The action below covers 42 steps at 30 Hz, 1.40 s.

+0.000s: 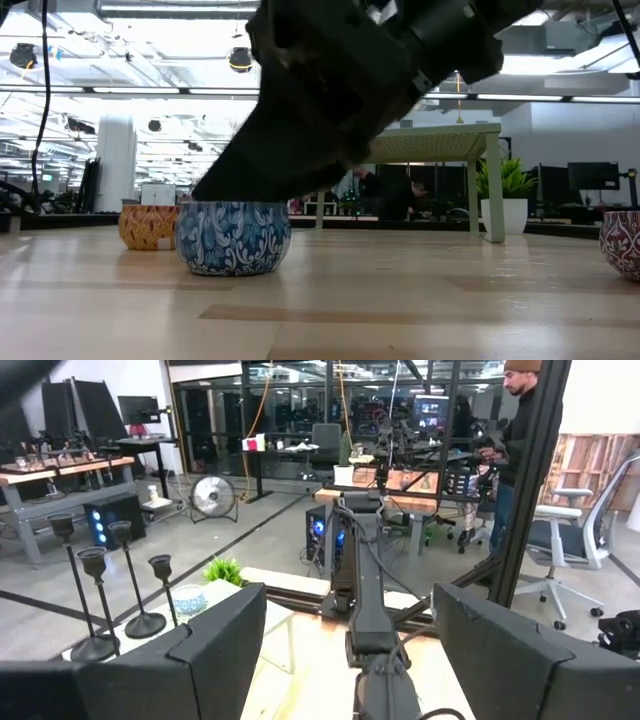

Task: Pick & Place candle stick holders
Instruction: Put the blue scented candle on the shelf

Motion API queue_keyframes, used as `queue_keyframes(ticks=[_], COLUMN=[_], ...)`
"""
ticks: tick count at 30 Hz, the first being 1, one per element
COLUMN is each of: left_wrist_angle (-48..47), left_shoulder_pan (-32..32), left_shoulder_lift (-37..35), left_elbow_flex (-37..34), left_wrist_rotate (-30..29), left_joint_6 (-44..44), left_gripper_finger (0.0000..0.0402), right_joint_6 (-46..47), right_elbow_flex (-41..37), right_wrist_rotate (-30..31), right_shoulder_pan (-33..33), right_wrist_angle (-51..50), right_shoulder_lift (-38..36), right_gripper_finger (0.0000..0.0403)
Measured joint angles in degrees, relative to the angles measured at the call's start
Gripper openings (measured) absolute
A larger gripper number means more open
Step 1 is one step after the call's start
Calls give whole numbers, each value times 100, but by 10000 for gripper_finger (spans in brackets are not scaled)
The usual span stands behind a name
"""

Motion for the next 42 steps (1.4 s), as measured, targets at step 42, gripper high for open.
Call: queue_keyframes(ticks=[42], left_wrist_angle=[-2], left_shoulder_pan=[-1], left_shoulder_lift=[0], left_elbow_flex=[-2], left_wrist_rotate=[-22], left_joint_6=[-2], left_gripper_finger=[287], right_joint_6=[-1141], right_elbow_flex=[335], right_wrist_rotate=[-1026], right_shoulder_pan=[215], right_wrist_angle=[-60], right_shoulder_lift=[-298], right_gripper_finger=[323])
